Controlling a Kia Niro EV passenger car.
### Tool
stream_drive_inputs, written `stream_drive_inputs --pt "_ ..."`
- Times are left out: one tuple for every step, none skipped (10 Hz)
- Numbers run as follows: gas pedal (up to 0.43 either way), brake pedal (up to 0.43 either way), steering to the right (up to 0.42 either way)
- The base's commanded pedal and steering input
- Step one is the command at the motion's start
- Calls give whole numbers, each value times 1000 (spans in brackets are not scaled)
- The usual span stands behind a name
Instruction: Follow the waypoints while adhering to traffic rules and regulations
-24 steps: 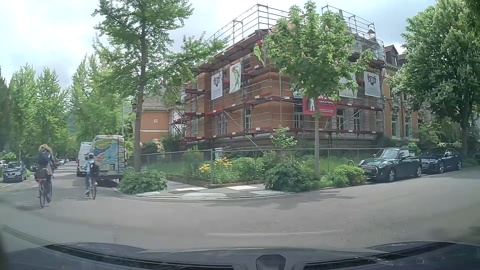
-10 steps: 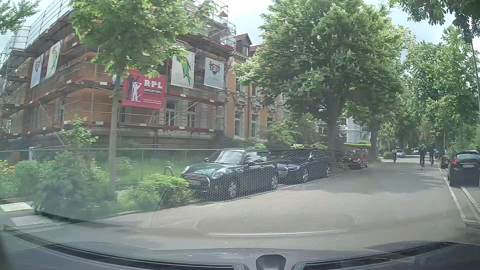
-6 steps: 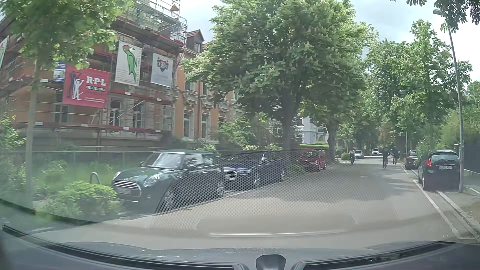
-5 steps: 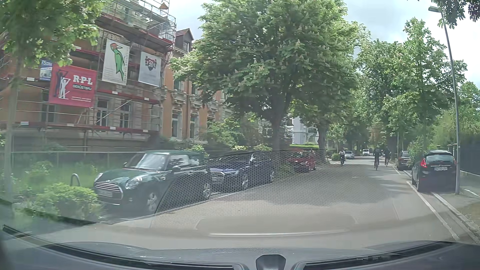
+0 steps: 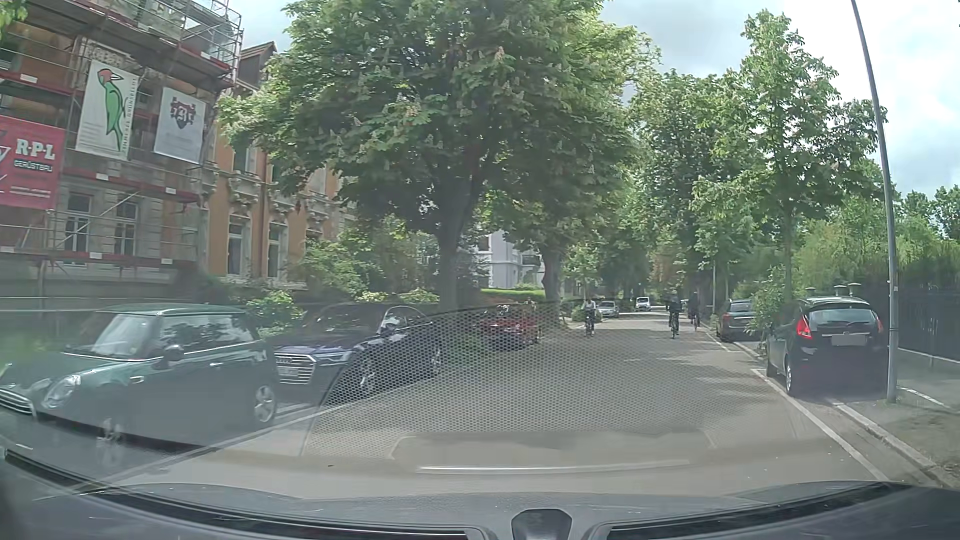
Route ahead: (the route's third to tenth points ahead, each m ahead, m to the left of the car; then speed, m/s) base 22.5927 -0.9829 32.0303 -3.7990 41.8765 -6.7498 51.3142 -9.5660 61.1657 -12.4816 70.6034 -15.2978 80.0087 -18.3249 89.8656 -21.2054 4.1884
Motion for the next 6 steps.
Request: stream_drive_inputs --pt "98 0 275" --pt "98 0 259" --pt "98 0 244" --pt "98 0 228" --pt "98 0 213" --pt "98 0 203"
